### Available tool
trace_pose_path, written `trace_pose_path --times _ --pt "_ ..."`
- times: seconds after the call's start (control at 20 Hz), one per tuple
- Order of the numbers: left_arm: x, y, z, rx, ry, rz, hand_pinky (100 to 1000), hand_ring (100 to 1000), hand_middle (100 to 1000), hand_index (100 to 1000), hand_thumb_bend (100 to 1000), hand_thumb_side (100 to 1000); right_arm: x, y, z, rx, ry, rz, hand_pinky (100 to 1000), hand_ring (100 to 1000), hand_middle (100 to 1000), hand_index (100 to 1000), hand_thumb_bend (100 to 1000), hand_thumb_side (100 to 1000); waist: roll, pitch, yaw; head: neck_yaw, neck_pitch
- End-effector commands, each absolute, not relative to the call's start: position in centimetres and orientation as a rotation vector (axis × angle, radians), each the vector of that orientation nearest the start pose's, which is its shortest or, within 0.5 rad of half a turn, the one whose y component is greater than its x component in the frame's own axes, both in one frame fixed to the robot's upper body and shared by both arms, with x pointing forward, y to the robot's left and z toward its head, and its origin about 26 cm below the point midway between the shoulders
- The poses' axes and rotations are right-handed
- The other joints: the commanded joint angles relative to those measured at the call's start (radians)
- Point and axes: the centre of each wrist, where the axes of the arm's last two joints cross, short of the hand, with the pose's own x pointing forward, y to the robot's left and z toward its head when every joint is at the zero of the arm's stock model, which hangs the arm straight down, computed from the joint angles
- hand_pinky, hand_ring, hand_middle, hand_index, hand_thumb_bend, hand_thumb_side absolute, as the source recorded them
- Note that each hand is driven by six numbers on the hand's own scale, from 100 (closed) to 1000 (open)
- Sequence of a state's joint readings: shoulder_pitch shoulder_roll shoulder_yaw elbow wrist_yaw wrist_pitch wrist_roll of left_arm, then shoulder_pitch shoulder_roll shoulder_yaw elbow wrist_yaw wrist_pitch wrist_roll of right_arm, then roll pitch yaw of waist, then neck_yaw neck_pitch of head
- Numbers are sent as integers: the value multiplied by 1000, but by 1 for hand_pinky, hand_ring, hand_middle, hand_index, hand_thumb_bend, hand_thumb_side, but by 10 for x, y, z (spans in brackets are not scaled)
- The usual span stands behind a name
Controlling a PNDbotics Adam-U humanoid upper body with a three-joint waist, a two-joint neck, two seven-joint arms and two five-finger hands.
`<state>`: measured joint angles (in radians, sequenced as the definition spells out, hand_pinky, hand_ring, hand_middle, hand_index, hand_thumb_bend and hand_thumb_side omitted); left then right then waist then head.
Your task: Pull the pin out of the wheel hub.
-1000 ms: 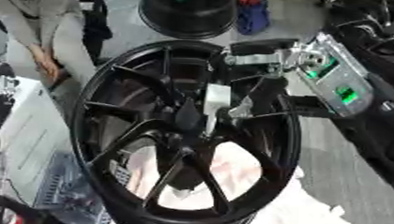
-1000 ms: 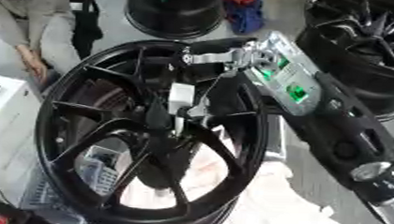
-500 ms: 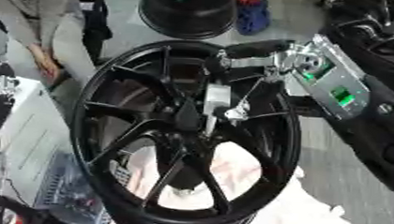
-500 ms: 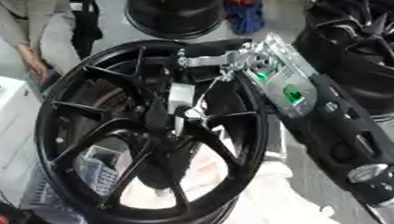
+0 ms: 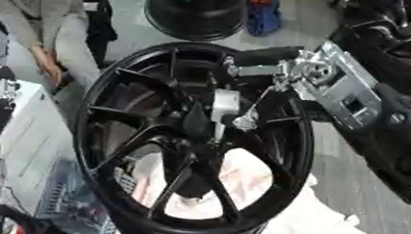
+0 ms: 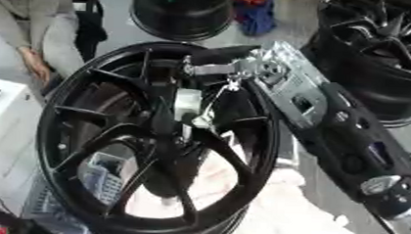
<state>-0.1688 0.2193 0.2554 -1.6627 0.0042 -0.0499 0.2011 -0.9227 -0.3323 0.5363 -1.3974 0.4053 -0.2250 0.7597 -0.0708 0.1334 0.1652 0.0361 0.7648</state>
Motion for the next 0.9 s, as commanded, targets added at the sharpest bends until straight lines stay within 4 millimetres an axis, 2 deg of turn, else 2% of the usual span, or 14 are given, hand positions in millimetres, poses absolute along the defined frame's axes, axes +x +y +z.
trace_pose_path --times 0.05,0.45,0.6,0.7,0.9 --pt "311 344 95 480 -1928 163 810 616 730 775 230 444 404 -108 225 136 2220 -2827 534 661 693 734 220 158 8 -10 1 0 5" --pt "311 344 95 482 -1928 163 810 616 730 775 230 445 405 -110 220 155 2228 -2824 497 626 662 703 178 120 7 -11 1 0 5" --pt "311 344 95 485 -1928 163 811 615 730 775 230 444 404 -111 222 175 2254 -2795 456 568 609 647 100 100 6 -11 1 0 5" --pt "311 344 95 484 -1928 164 811 615 730 775 229 445 403 -111 224 189 2277 -2766 427 524 578 612 100 100 6 -12 1 1 5" --pt "312 344 96 485 -1929 164 812 615 730 775 229 444 400 -111 228 214 2314 -2713 397 491 555 575 100 100 6 -12 1 0 5"
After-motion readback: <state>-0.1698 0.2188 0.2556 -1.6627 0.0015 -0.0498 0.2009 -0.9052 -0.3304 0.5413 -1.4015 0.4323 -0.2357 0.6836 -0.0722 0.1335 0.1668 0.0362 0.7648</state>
